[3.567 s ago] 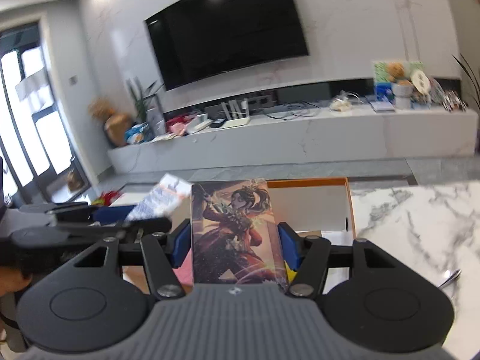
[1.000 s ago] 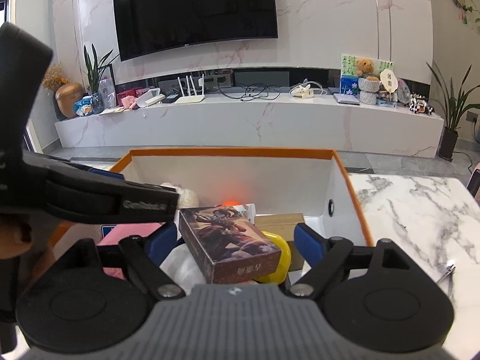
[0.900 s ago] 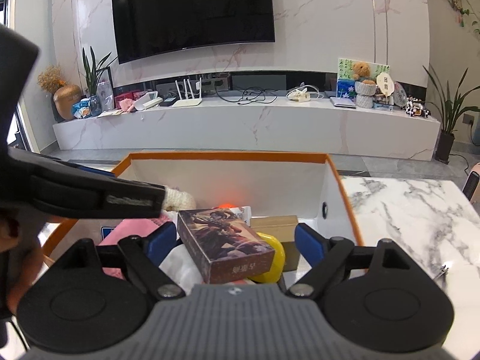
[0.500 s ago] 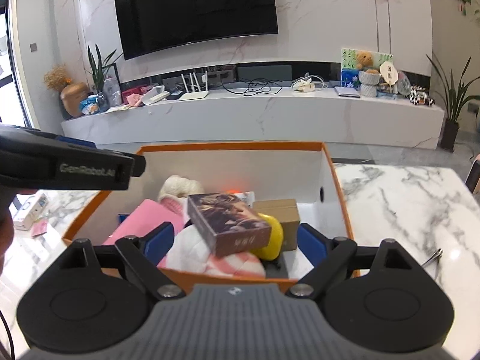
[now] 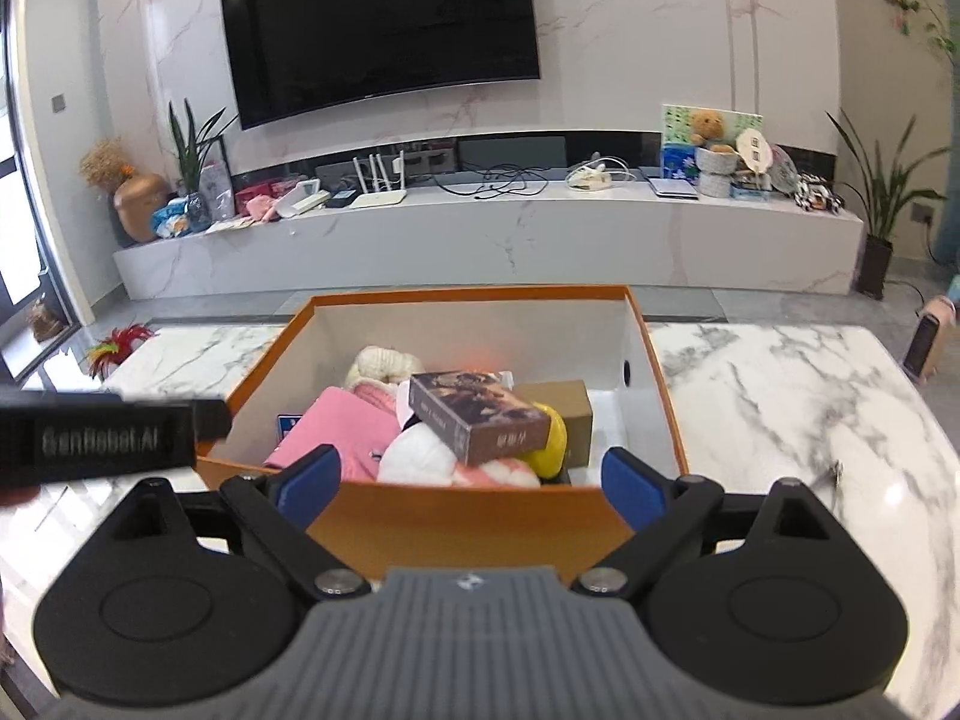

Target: Organize objects

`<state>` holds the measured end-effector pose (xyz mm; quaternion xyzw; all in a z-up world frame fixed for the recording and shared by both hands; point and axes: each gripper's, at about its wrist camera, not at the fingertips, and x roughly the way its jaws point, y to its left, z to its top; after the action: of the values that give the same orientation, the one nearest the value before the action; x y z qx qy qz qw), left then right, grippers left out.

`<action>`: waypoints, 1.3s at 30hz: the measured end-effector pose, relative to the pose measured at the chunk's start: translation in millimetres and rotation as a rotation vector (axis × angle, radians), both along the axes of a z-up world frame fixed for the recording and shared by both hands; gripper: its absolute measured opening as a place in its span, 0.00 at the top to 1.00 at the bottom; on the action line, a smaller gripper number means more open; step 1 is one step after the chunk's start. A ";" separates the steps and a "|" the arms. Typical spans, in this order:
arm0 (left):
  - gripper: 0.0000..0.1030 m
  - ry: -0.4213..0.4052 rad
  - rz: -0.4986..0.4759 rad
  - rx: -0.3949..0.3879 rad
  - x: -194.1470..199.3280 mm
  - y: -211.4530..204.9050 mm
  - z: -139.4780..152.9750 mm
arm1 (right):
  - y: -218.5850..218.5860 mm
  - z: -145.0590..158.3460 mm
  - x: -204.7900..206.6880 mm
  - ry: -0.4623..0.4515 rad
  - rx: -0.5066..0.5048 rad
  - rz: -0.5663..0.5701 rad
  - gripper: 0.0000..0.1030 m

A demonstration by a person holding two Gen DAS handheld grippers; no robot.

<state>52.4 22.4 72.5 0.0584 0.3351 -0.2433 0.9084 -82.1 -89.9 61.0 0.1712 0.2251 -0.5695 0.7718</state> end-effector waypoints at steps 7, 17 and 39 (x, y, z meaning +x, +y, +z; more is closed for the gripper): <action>0.13 -0.014 0.009 0.006 -20.1 15.1 -22.1 | 21.7 -25.7 -9.4 0.032 0.028 -0.100 0.06; 0.13 0.050 0.053 0.010 -5.7 4.8 -46.9 | -4.2 -32.3 -1.7 0.088 0.030 -0.175 0.05; 0.13 0.063 0.063 0.063 9.1 -14.1 -62.9 | -29.6 -43.8 1.9 0.102 0.056 -0.210 0.04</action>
<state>61.4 8.3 9.6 0.0689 0.3729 -0.2056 0.9022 -80.2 -119.5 17.2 0.1861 0.2605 -0.6488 0.6903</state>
